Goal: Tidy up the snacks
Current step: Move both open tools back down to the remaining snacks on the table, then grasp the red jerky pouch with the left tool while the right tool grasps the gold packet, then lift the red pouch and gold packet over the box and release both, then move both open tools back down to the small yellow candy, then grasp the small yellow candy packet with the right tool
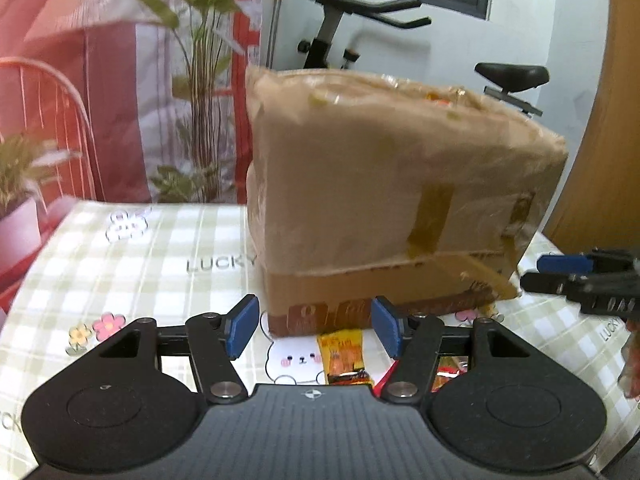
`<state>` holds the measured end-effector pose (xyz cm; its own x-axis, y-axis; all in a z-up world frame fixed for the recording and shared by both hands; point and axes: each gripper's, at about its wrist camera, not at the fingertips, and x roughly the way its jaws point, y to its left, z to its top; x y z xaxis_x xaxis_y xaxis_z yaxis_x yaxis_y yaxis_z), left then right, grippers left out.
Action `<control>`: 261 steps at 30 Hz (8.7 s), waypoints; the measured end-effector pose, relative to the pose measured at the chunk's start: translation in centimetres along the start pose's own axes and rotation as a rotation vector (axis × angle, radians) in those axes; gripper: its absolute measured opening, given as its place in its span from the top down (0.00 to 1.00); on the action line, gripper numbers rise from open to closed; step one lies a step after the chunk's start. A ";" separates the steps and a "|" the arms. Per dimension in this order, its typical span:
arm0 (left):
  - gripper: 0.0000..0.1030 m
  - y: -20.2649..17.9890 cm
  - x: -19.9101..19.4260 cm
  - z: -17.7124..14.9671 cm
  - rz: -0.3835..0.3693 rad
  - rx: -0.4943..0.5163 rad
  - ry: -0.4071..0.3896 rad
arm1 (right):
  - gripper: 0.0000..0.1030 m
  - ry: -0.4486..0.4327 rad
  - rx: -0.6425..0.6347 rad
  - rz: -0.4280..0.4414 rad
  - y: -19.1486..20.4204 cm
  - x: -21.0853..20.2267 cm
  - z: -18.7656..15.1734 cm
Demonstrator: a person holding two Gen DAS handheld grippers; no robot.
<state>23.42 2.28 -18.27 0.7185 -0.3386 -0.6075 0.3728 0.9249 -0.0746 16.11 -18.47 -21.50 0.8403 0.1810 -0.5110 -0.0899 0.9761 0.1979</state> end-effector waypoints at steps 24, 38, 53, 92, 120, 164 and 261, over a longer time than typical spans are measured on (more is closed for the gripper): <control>0.37 1.1 5.3 -3.7 -0.016 -0.075 0.100 | 0.12 0.207 -0.095 -0.041 2.3 9.3 -5.5; 0.37 -2.1 4.9 -7.2 -0.075 -0.164 0.157 | 0.88 0.093 -0.145 0.022 2.4 5.2 -7.2; 0.33 -7.0 6.8 -6.8 0.029 -0.257 0.212 | 0.95 0.001 0.073 0.056 -1.1 2.9 -8.9; 0.25 -8.5 6.9 -6.0 0.153 -0.219 0.173 | 0.95 -0.015 0.145 0.127 -2.3 2.9 -9.4; 0.42 -9.2 8.1 -7.3 0.138 -0.045 0.203 | 0.95 -0.005 0.159 0.146 -2.5 3.0 -9.4; 0.57 -6.8 -6.1 0.3 0.035 -0.013 -0.270 | 0.98 -0.357 -0.042 0.169 0.9 -9.4 3.0; 0.51 2.3 10.3 -4.9 -0.178 -0.222 0.242 | 0.38 0.189 -0.167 0.073 7.1 9.3 -5.1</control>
<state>28.79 1.79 -28.58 0.4844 -0.4711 -0.7371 0.3237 0.8793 -0.3492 20.61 -9.27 -29.09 0.7152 0.2557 -0.6505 -0.2468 0.9631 0.1073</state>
